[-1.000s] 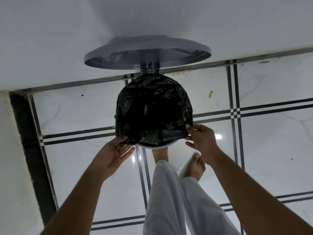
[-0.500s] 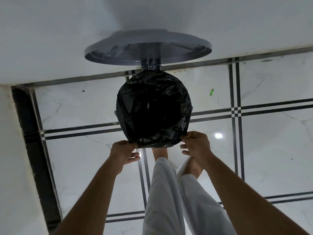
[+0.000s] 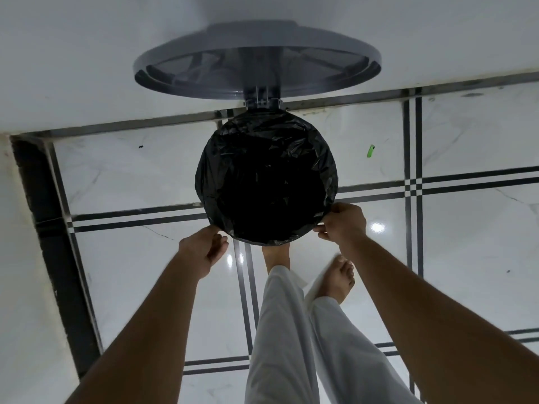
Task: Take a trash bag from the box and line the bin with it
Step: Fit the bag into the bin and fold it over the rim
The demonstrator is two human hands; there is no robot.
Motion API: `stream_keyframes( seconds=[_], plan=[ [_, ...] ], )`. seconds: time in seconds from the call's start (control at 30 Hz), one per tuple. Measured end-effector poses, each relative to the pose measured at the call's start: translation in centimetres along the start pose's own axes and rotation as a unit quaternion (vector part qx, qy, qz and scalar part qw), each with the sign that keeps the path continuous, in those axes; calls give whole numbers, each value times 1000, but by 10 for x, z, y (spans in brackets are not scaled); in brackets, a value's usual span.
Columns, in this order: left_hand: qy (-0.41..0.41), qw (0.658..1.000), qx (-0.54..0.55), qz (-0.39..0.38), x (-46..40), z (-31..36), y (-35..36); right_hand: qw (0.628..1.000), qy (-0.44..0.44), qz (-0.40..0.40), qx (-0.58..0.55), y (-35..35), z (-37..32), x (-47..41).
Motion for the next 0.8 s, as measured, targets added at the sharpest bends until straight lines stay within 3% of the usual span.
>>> stream_keyframes(
  seconds=[0.17, 0.3, 0.37, 0.47, 0.53, 0.6, 0.67, 0.7, 0.77, 0.8],
  plan=[
    [21, 994, 37, -99, 6, 14, -15, 989, 15, -71, -131, -12, -4, 7],
    [57, 989, 47, -131, 16, 21, -20, 991, -101, 79, -26, -22, -18, 25],
    [62, 985, 52, -152, 25, 21, -8, 984, -156, 57, -57, -9, -28, 42],
    [39, 976, 57, -206, 27, 13, 8, 980, -151, -6, -129, 12, -30, 46],
    [28, 981, 31, -187, 22, 12, 10, 982, -161, -14, -100, 19, -32, 43],
    [46, 996, -6, -78, 25, 17, 12, 982, -187, -5, -21, 22, -32, 42],
    [154, 981, -71, 89, 33, 25, 14, 968, -239, 5, 81, 25, -33, 41],
    [258, 951, -112, 130, 43, 32, 20, 958, -257, 9, 131, 27, -35, 42],
    [402, 888, -214, 66, 55, 37, 38, 952, -260, 9, 164, 29, -37, 42],
    [416, 878, -238, 17, 53, 36, 42, 955, -253, 6, 154, 29, -39, 40]
  ],
)
Point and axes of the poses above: each hand's wrist, its own x-axis away from the middle knuckle, its own y-axis out of the palm, z = x × y, the point moved 4 cm from there along -x, towards the middle knuckle, and after that the axes turned 10 degrees about -z, right-handed, at the moved point
